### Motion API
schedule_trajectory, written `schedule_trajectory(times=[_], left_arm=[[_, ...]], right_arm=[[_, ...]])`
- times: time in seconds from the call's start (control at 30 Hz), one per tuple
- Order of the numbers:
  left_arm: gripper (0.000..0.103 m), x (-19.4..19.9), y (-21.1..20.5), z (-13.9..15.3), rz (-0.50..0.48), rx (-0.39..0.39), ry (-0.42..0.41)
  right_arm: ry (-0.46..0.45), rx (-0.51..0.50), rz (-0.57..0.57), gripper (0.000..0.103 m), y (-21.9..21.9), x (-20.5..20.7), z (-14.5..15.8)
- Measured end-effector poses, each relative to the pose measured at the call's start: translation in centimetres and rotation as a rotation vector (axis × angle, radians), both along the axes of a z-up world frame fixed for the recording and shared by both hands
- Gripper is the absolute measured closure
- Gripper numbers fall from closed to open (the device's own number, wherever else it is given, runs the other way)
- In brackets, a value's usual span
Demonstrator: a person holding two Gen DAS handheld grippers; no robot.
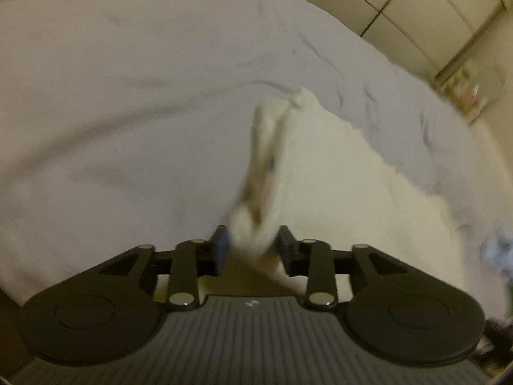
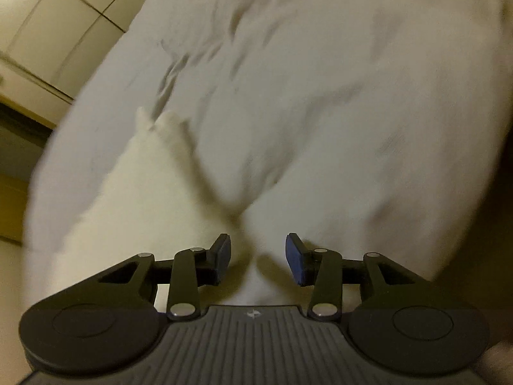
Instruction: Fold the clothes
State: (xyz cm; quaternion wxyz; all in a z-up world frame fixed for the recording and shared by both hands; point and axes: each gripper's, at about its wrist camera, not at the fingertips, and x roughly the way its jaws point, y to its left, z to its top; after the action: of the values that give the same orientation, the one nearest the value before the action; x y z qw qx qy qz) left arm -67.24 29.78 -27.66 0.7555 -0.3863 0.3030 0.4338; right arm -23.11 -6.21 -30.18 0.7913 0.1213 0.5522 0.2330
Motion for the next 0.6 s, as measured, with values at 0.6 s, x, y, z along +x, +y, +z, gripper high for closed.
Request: schedule_trajectory(times=[0.6], left_arm=[[0.076, 13.7, 6.6, -5.9, -0.453, 0.389, 0.091]], right_arm=[[-0.528, -0.106, 0.508, 0.085, 15.1, 2.3, -5.0]])
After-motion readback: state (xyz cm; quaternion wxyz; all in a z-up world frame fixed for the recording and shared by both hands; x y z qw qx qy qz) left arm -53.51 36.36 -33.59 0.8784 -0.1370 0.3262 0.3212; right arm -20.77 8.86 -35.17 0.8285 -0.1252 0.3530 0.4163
